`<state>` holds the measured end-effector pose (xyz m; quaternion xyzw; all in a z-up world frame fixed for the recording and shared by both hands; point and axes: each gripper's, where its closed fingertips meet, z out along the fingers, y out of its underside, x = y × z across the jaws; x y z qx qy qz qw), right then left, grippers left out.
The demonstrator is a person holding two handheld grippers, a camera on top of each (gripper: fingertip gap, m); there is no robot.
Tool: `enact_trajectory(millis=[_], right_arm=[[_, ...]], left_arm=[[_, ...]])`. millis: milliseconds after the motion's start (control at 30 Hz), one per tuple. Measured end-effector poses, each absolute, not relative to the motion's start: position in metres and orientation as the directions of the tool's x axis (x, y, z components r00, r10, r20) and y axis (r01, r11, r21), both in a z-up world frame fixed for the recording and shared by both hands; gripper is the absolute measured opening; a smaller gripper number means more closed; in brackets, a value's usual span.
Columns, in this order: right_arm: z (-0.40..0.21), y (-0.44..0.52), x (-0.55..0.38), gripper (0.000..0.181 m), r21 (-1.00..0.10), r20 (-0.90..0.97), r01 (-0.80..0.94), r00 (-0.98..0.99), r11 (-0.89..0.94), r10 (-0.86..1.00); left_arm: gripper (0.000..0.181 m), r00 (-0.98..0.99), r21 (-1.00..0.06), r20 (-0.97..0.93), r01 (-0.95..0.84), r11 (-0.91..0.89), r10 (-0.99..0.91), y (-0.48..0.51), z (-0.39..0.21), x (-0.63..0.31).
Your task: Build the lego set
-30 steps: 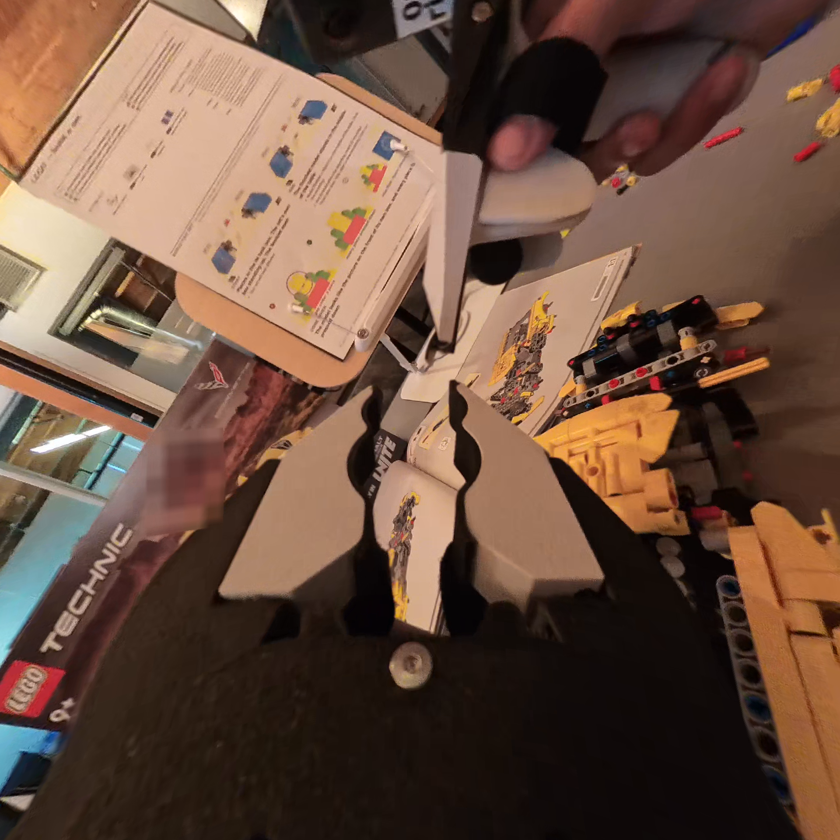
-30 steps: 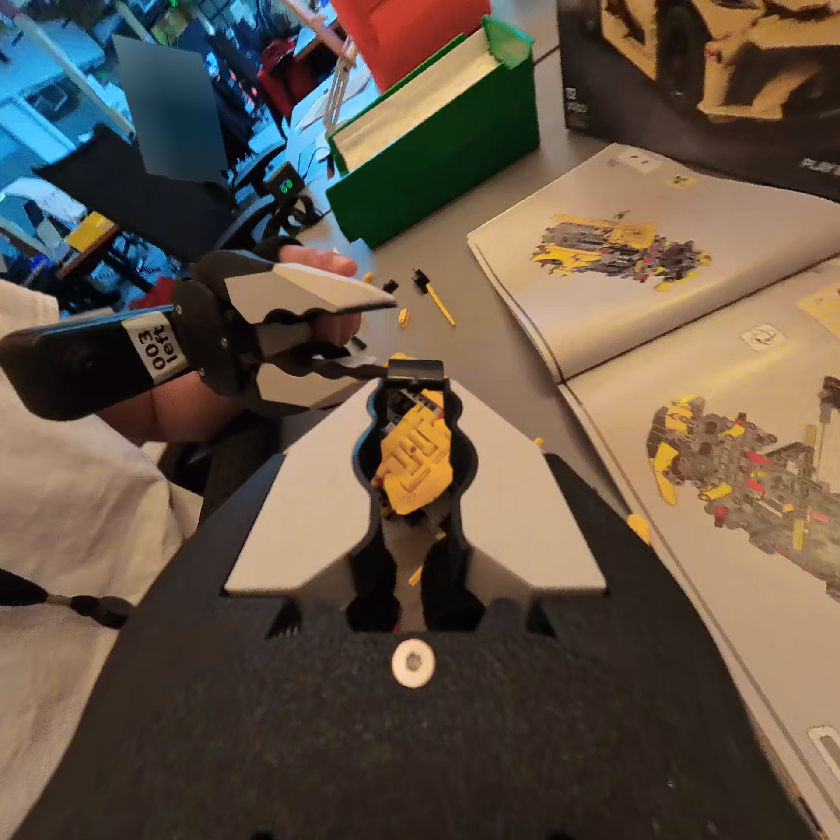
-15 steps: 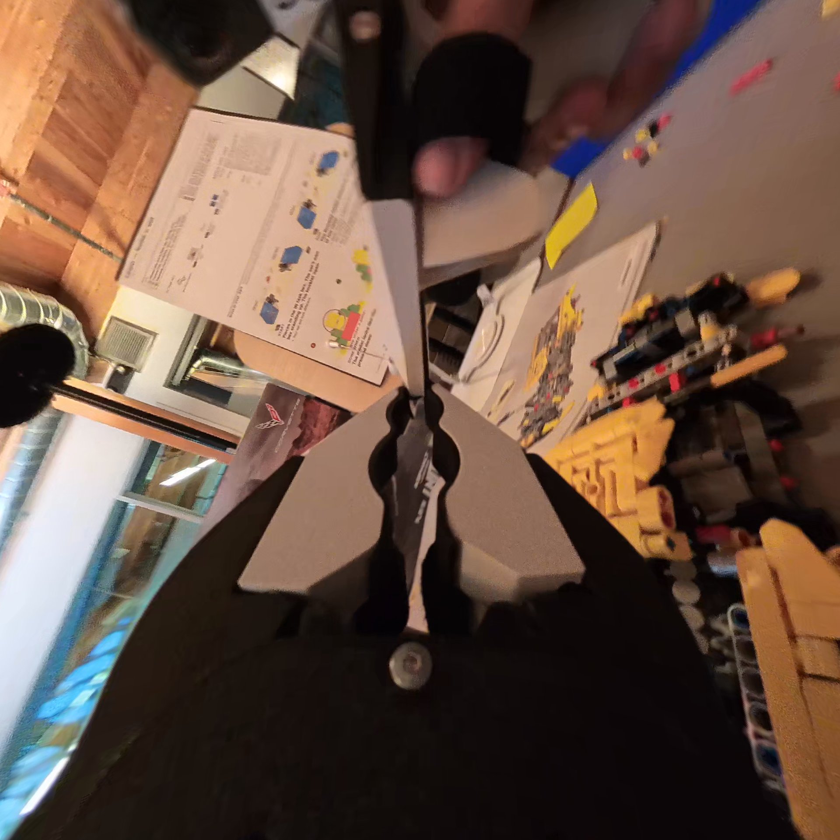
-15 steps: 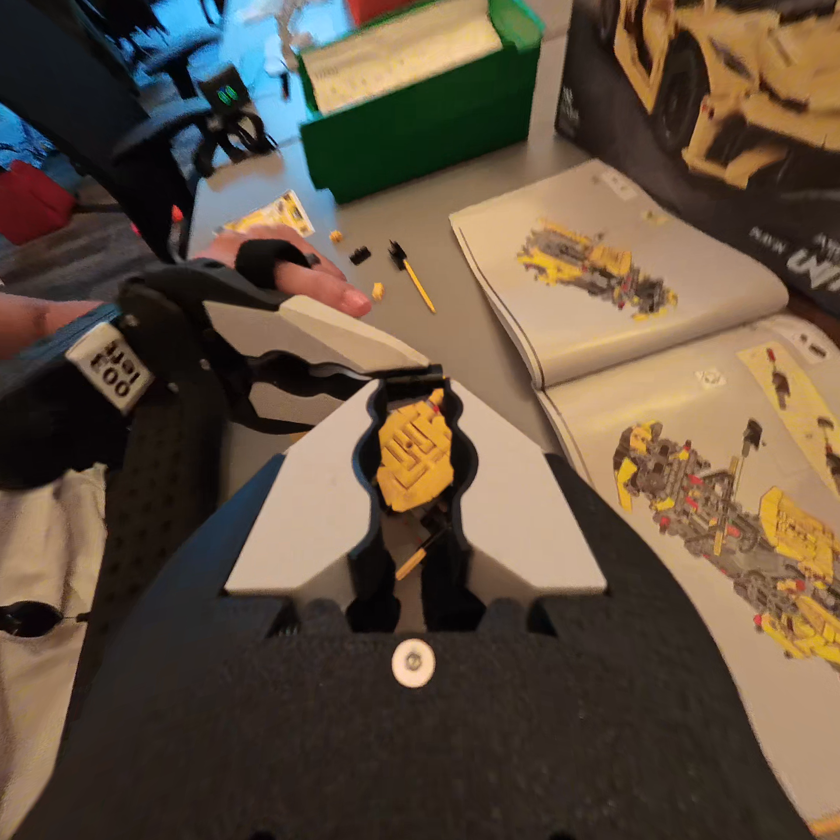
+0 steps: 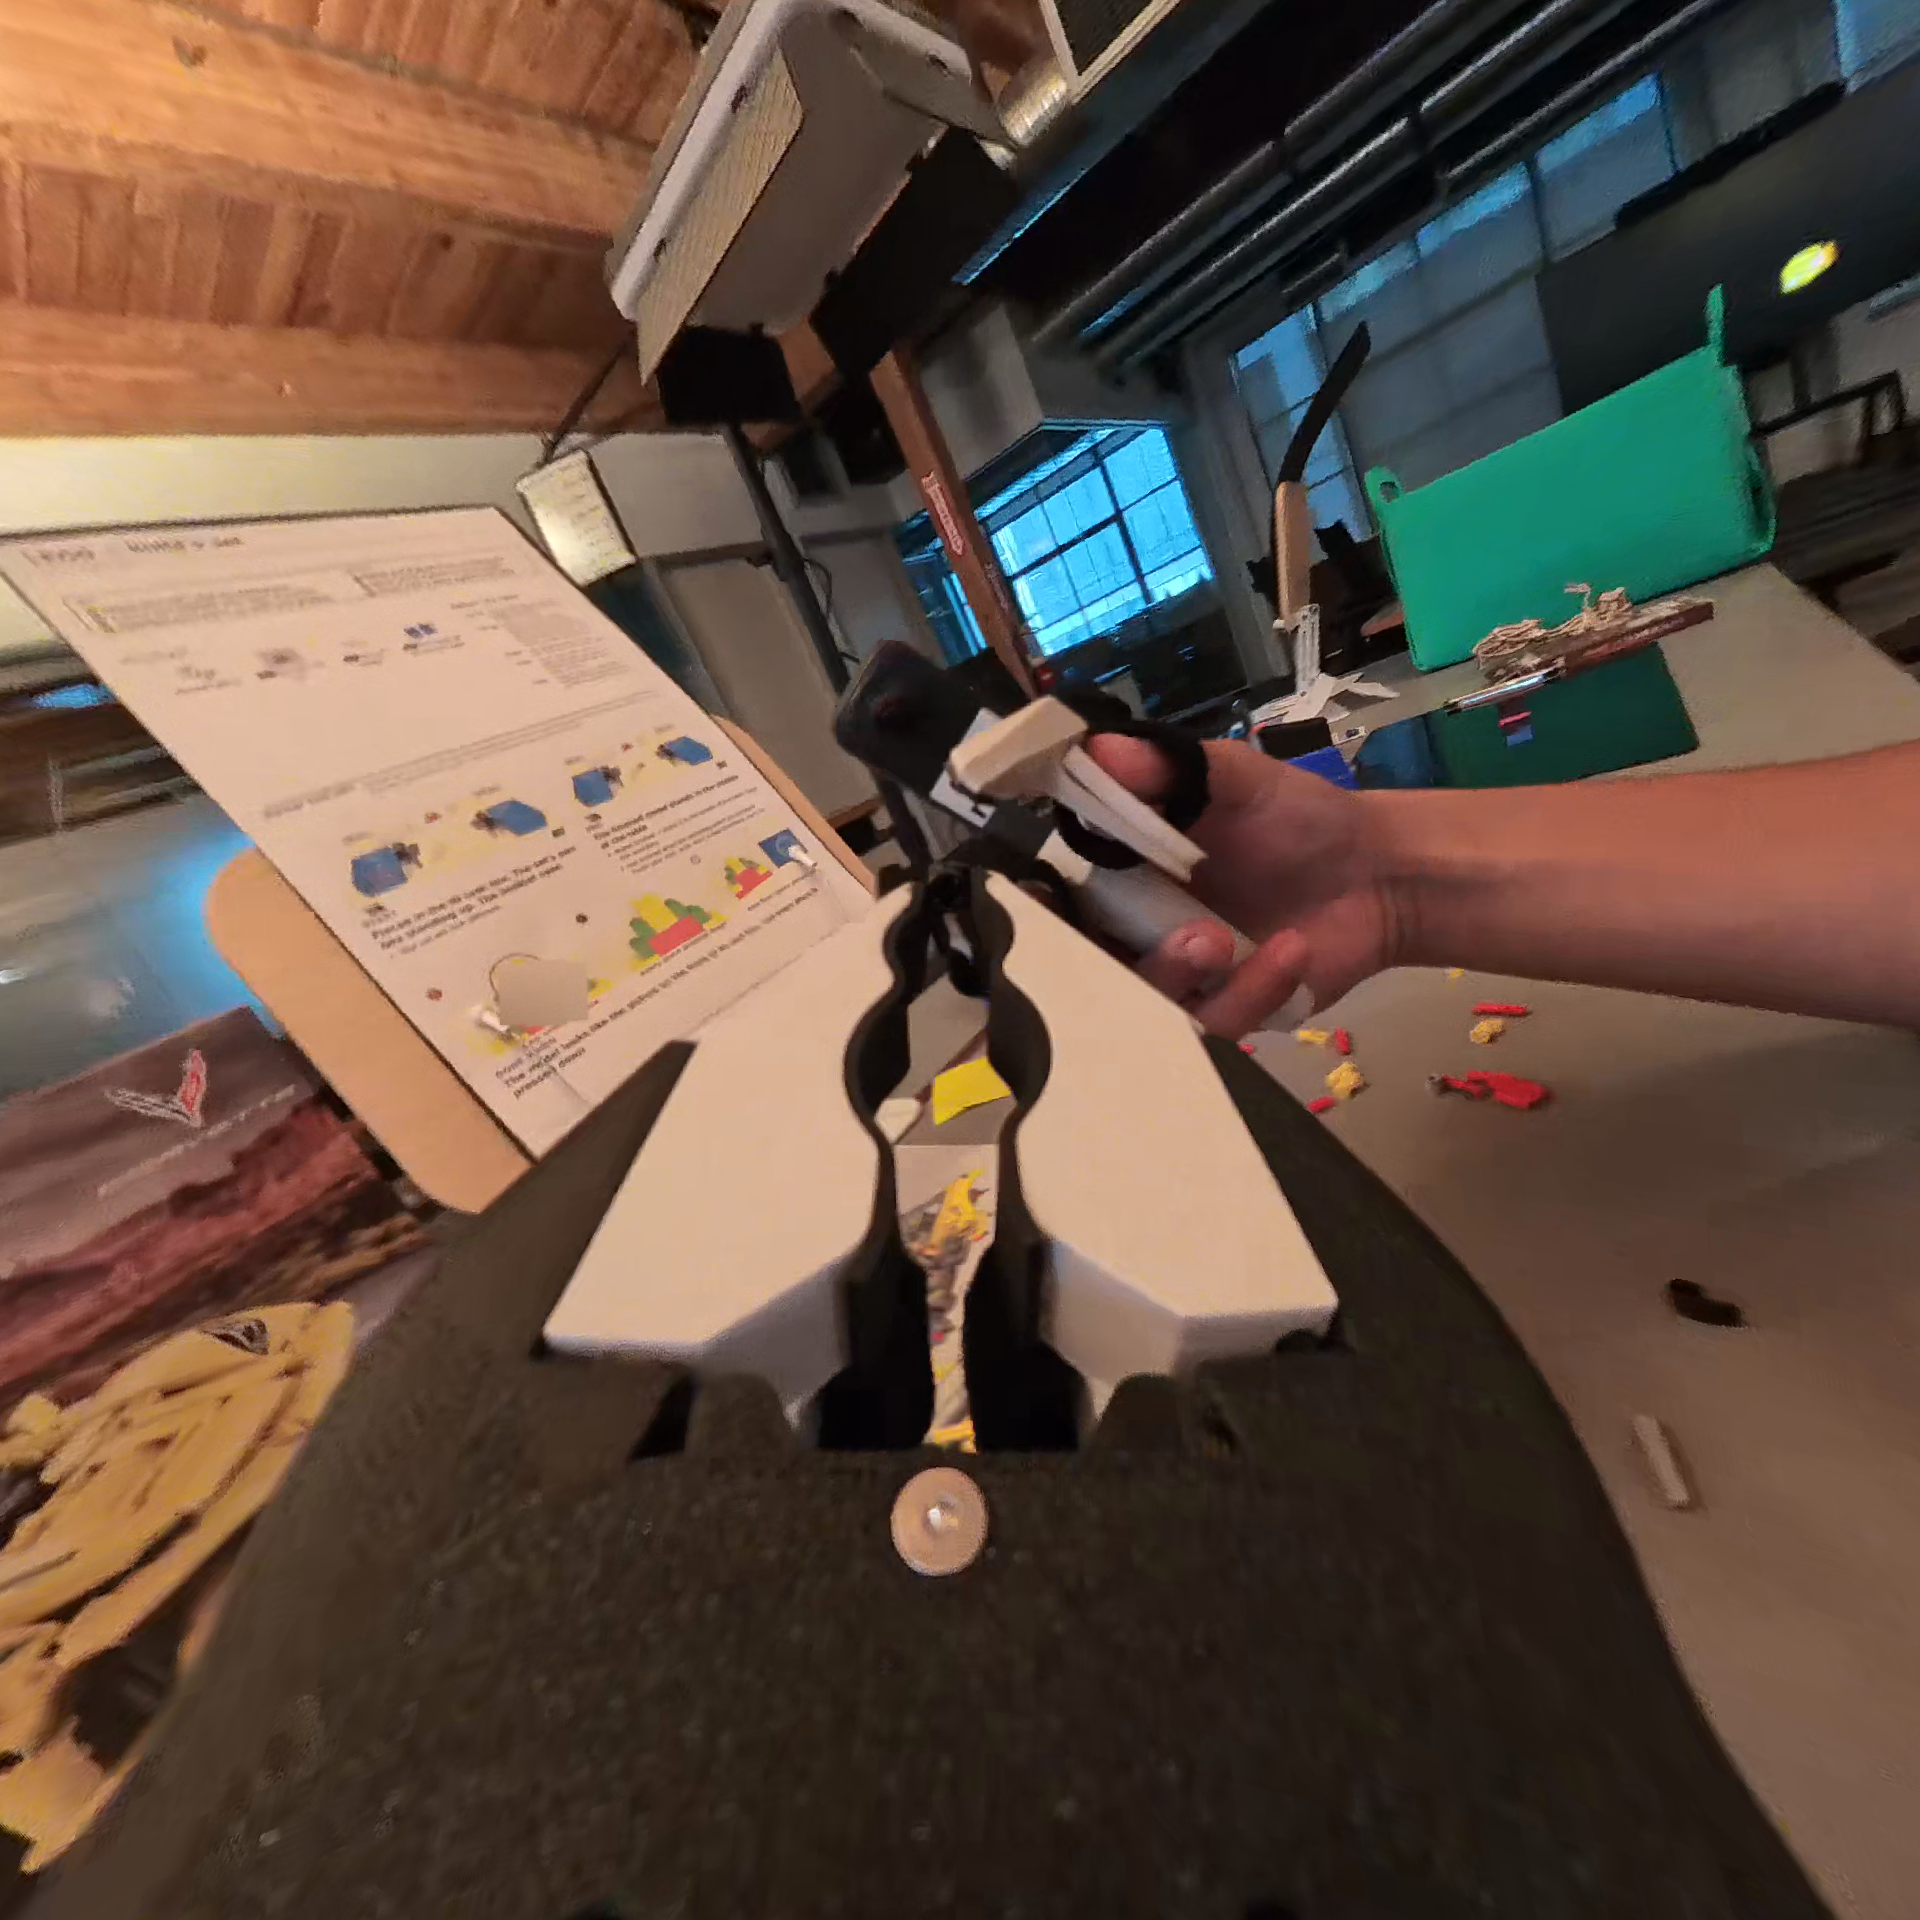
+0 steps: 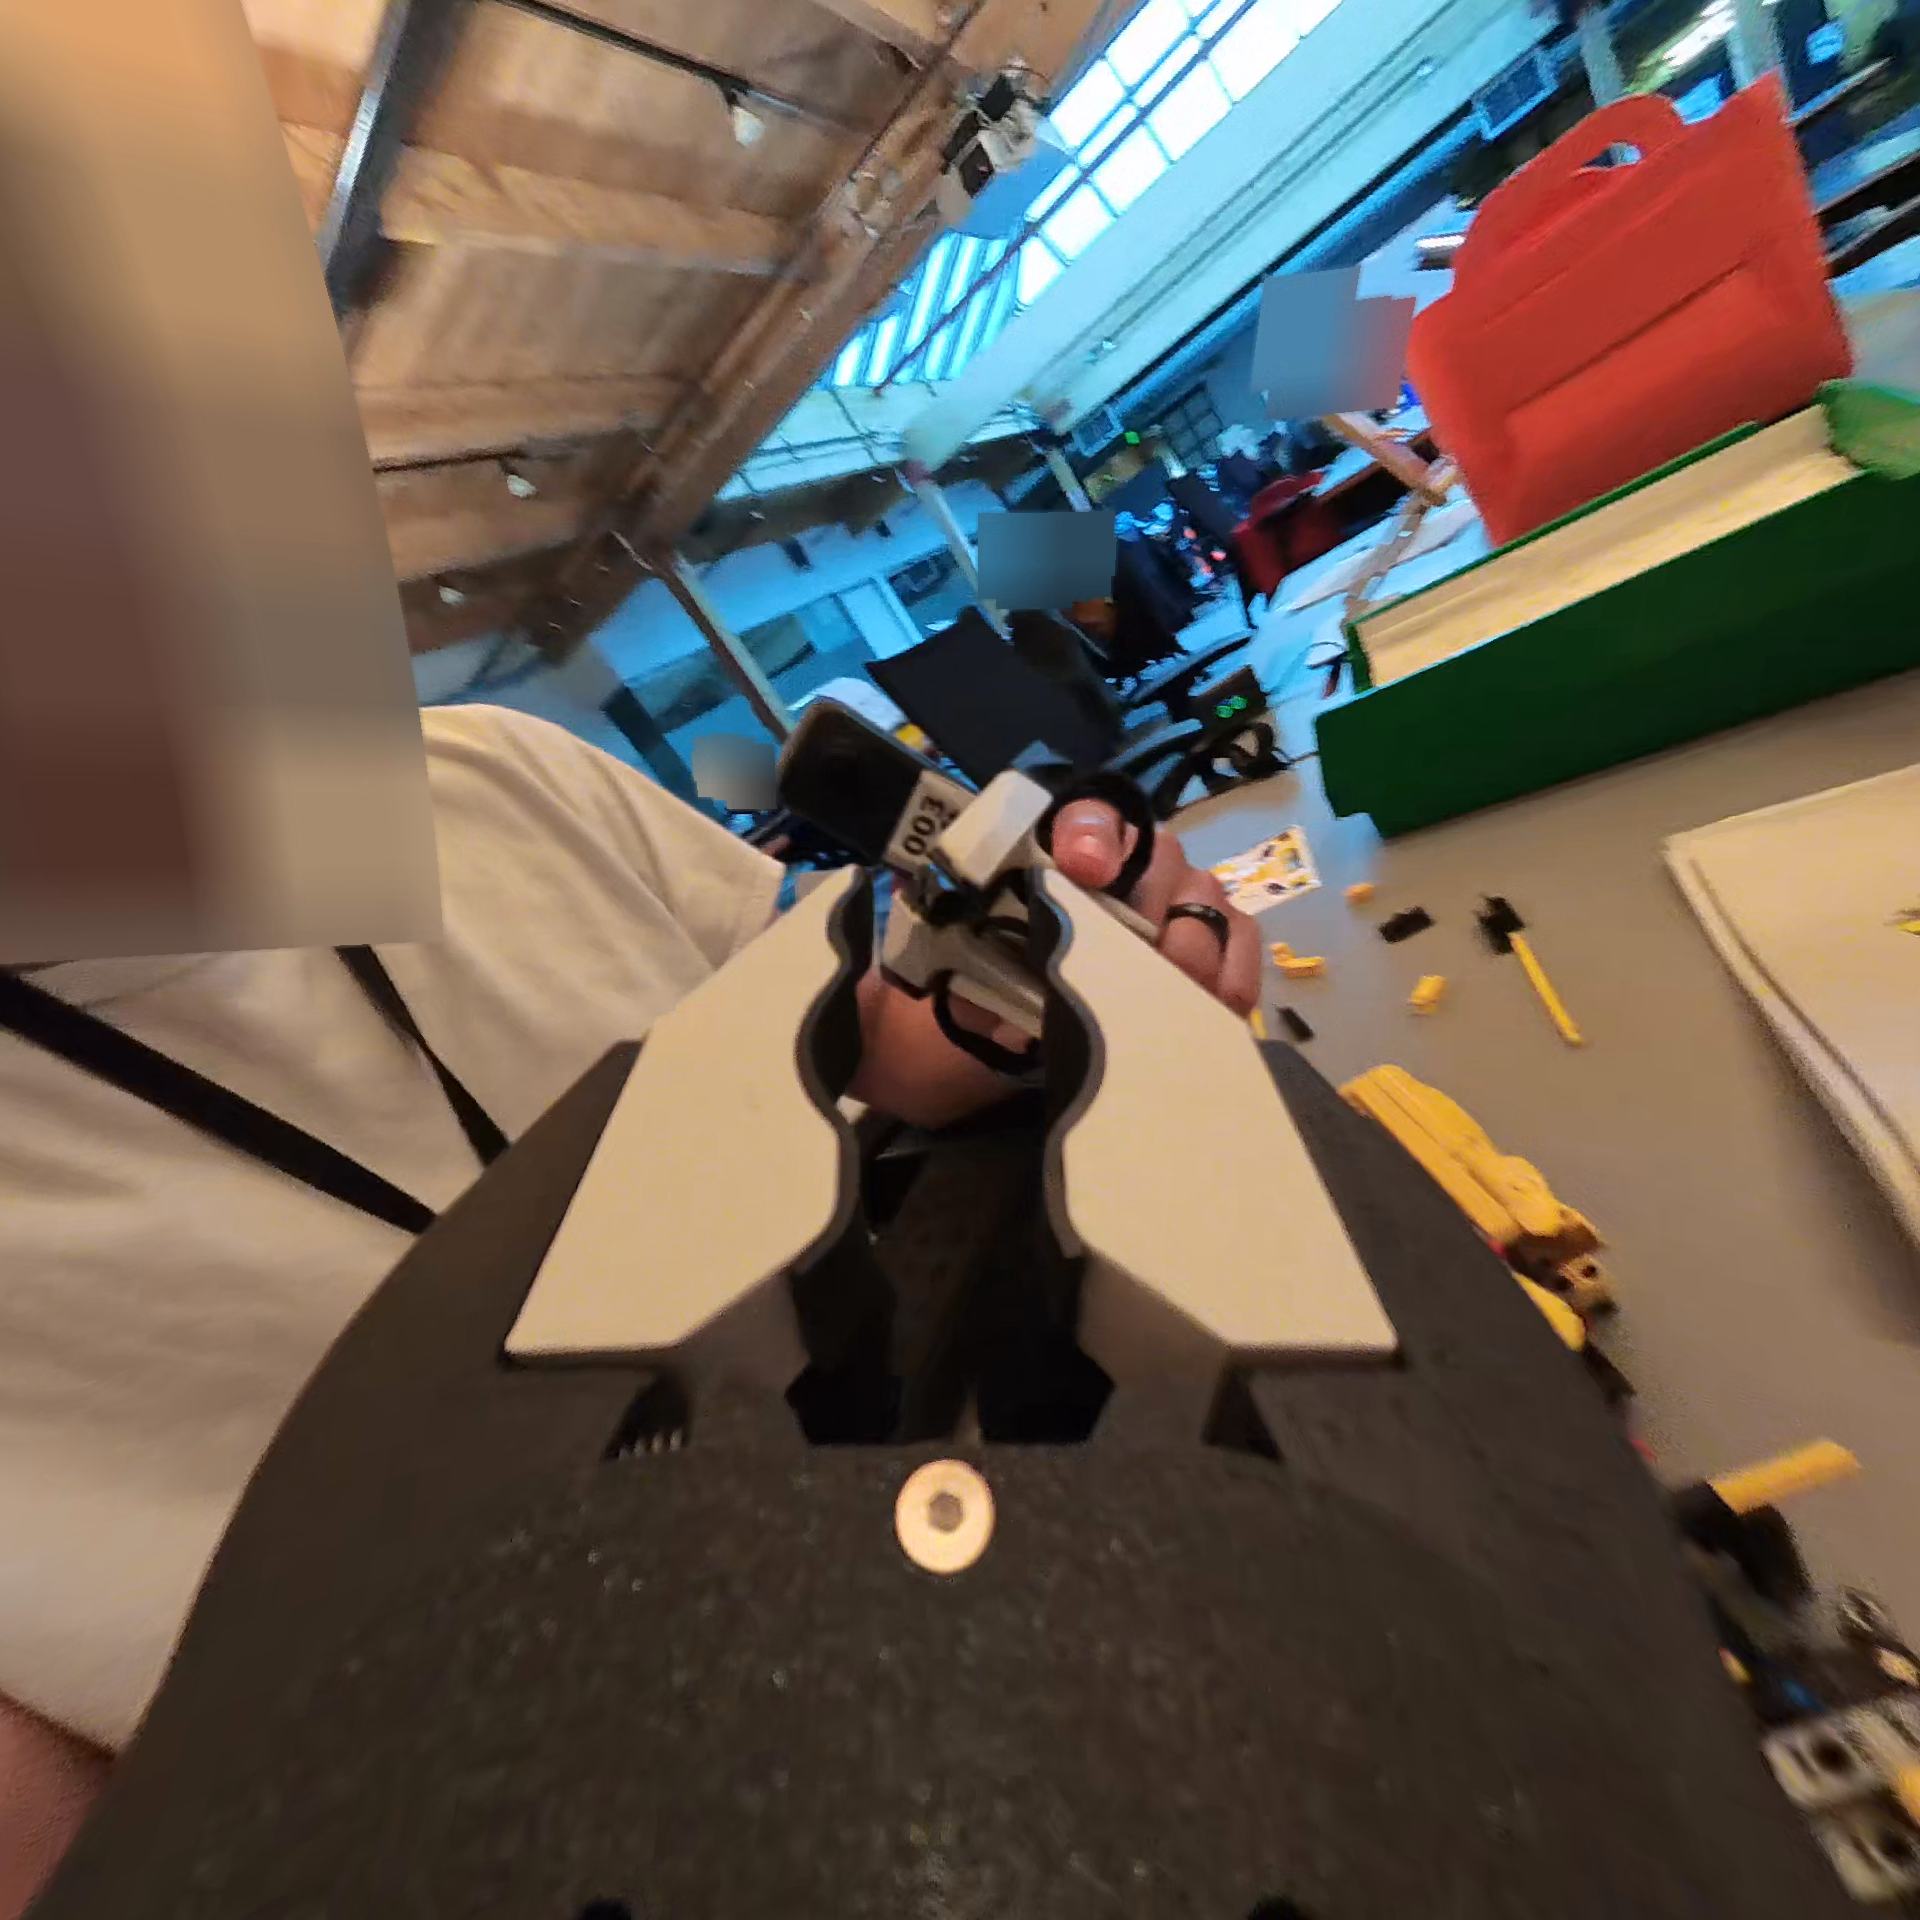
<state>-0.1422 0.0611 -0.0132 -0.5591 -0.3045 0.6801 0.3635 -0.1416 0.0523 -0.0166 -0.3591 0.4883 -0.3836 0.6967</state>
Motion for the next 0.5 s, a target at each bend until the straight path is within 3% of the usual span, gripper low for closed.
enact_trajectory(millis=[300, 500], right_arm=[[-0.025, 0.054, -0.152, 0.015, -0.795, -0.586, -0.076, -0.162, -0.602, 0.794], [-0.036, 0.067, -0.147, 0.014, -0.759, -0.64, -0.074, -0.098, -0.647, 0.762]], left_arm=[[0.007, 0.281, -0.8, -0.543, 0.113, 0.59, -0.791, 0.05, -0.023, -0.136], [0.009, 0.334, -0.754, -0.629, -0.045, 0.655, -0.702, 0.067, -0.038, -0.134]])
